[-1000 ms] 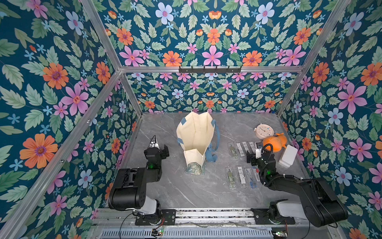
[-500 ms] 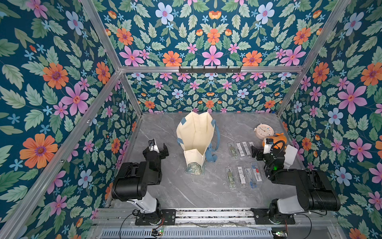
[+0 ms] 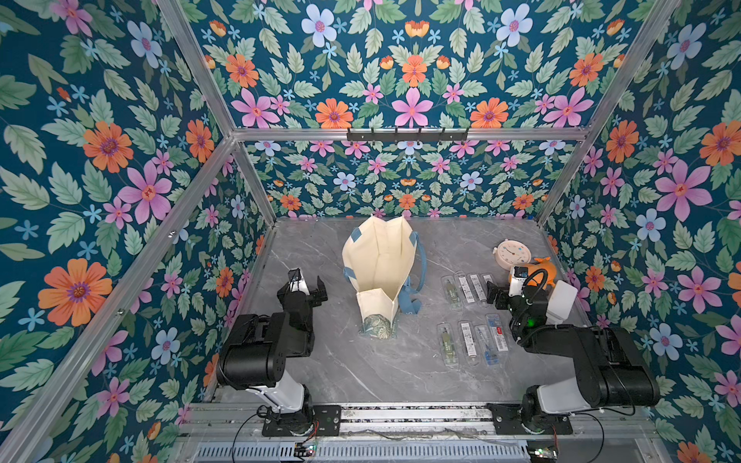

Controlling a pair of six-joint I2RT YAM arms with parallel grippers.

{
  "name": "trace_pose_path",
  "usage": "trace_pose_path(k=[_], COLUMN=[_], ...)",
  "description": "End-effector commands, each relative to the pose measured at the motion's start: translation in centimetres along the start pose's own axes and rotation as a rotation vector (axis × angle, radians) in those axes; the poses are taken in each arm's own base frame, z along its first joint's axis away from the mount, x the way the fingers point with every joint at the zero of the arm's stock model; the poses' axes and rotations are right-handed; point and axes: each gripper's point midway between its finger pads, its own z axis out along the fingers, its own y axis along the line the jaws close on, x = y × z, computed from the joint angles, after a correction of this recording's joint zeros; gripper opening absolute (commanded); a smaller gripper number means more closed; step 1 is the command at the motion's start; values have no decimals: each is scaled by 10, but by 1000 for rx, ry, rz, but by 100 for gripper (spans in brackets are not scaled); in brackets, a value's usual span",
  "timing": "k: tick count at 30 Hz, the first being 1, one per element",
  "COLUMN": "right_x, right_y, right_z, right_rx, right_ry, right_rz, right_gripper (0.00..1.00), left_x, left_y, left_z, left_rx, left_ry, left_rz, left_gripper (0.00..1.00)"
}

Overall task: Take out the compass set from the canvas bag
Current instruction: Reset both arms

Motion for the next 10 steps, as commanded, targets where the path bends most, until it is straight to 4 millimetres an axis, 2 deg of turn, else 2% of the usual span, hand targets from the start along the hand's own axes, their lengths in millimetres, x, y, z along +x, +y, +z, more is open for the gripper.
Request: trace_pose_path(k=[1,10], right_x=[-6,-7], right_y=[0,0], right_z=[1,-2], right_rx=[5,15], right_ry=[-18,-37], right_rz=[-4,-4], right_gripper=[99,99], left_x=[-6,-7], left_y=[1,0], left_z=[0,-1], left_rx=[-5,-1], left_ry=[-25,-30], left_rz=[1,0], left_gripper=[100,100])
